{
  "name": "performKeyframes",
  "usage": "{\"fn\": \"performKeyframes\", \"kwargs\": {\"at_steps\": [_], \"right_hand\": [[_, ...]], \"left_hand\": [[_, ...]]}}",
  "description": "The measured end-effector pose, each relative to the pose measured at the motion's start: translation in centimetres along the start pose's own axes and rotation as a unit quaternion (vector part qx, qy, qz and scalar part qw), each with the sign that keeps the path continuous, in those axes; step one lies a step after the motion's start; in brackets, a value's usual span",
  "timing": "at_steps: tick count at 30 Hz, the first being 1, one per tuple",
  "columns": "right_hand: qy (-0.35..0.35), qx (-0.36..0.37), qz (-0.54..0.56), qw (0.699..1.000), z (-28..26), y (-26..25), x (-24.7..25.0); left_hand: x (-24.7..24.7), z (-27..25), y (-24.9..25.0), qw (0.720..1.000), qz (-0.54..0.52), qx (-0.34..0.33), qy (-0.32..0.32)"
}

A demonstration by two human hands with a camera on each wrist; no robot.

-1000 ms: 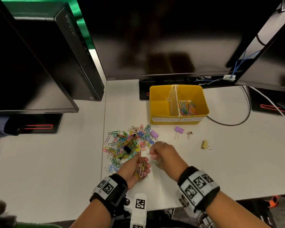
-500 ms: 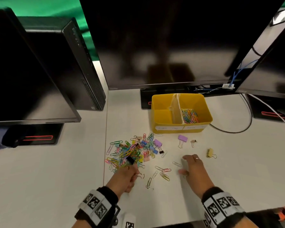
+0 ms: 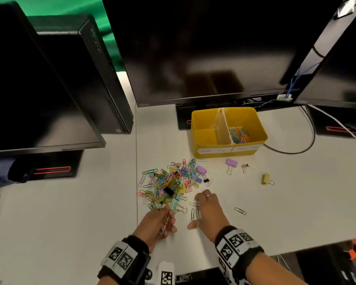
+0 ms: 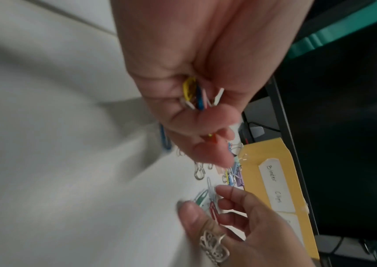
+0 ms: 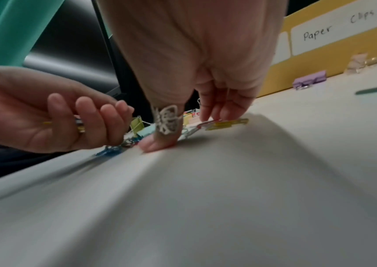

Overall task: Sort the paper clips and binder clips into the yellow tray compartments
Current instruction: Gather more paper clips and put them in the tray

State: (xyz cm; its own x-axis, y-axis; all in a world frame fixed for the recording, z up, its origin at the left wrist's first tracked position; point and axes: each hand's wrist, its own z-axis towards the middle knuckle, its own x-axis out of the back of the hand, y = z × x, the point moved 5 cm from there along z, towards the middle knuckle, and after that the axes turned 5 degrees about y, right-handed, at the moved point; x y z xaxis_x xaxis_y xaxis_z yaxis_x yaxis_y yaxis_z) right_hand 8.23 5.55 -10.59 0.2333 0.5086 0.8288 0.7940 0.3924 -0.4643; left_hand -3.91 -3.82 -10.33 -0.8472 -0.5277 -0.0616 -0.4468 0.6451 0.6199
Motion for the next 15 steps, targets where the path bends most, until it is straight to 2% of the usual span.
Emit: {"fn": "performKeyframes", "kwargs": {"at_steps": [5,9,13,15], "right_hand": [[0.005,0.020,0.015,1.000,0.8,0.5,0.2],[0.035,0.027,-0.002,0.999,1.5,1.2,0.6],[0.003,0.004,-0.056,0.998,2.4,2.2,0.4],[-0.021,0.019,-0.085,0.996,2.6,1.9,0.4]], "left_hand": [[-0.2,0.4,-0.6,0.998,-0.059,0.027,-0.013],[-1.0,0.6,0.0,0.995,-0.089,0.028,-0.027],[-1.7,0.8,0.6,0.986,-0.159,0.043,-0.037],[-2.0,0.8,0.6,0.981,-0.180,0.060,-0.036]]}}
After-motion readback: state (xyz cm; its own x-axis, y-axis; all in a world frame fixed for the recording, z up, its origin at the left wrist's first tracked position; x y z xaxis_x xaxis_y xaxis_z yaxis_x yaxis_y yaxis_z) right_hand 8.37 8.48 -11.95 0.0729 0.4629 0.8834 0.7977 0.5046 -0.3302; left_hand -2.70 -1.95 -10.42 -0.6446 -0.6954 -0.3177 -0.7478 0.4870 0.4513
